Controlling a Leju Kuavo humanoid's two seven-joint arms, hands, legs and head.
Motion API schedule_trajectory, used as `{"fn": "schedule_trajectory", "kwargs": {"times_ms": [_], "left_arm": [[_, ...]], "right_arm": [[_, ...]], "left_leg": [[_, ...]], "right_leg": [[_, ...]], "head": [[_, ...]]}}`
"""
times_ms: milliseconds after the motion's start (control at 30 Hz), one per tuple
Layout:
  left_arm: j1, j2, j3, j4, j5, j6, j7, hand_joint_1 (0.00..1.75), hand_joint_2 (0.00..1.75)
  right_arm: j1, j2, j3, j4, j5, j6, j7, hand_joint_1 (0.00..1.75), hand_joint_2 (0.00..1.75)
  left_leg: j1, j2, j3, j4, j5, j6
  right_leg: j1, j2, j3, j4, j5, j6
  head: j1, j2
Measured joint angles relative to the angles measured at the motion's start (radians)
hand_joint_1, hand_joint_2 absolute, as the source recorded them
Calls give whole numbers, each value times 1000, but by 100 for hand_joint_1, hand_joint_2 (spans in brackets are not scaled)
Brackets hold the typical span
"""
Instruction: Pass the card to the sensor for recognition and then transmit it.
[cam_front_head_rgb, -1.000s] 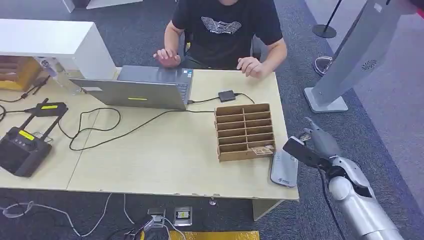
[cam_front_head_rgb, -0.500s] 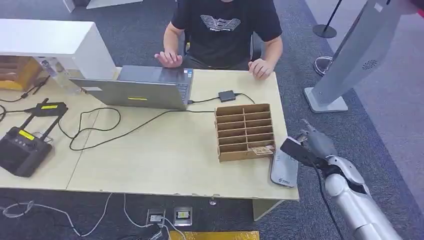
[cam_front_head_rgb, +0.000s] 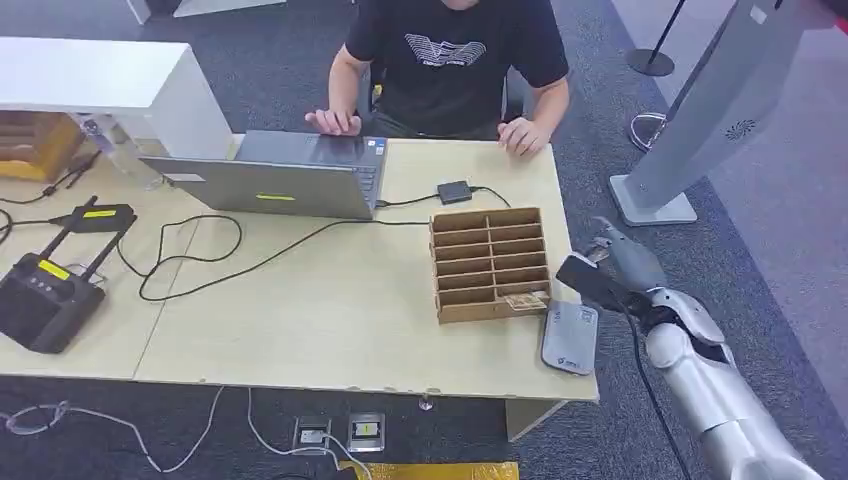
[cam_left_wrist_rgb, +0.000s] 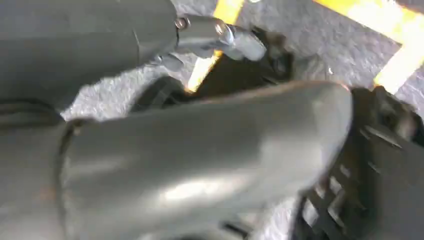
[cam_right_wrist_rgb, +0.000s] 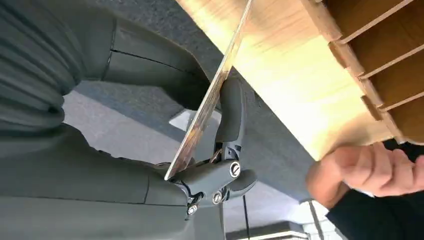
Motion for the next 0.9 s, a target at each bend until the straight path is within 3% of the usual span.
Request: {"fn": "schedule_trajectory", "kwargs": {"times_ms": [133, 300, 900], "left_arm": [[2, 2, 5, 33, 74, 6, 26, 0, 0], [3, -9, 9, 107, 129, -33, -67, 0, 0], [8, -39, 103, 234, 277, 11, -26, 0, 0]], "right_arm": [[23, -12, 0, 4, -11, -2, 34, 175, 175], [86, -31, 0, 15, -30, -55, 42, 175, 175], [167, -142, 13, 3, -165, -111, 92, 175, 175]], "left_leg": [[0, 0, 0, 0, 0, 0], [0, 1, 0, 0, 0, 0], [0, 1, 0, 0, 0, 0]], "right_leg": [[0, 0, 0, 0, 0, 0], [0, 0, 0, 0, 0, -1], [0, 1, 0, 0, 0, 0]], "head": [[0, 0], [0, 0], [0, 0]]}}
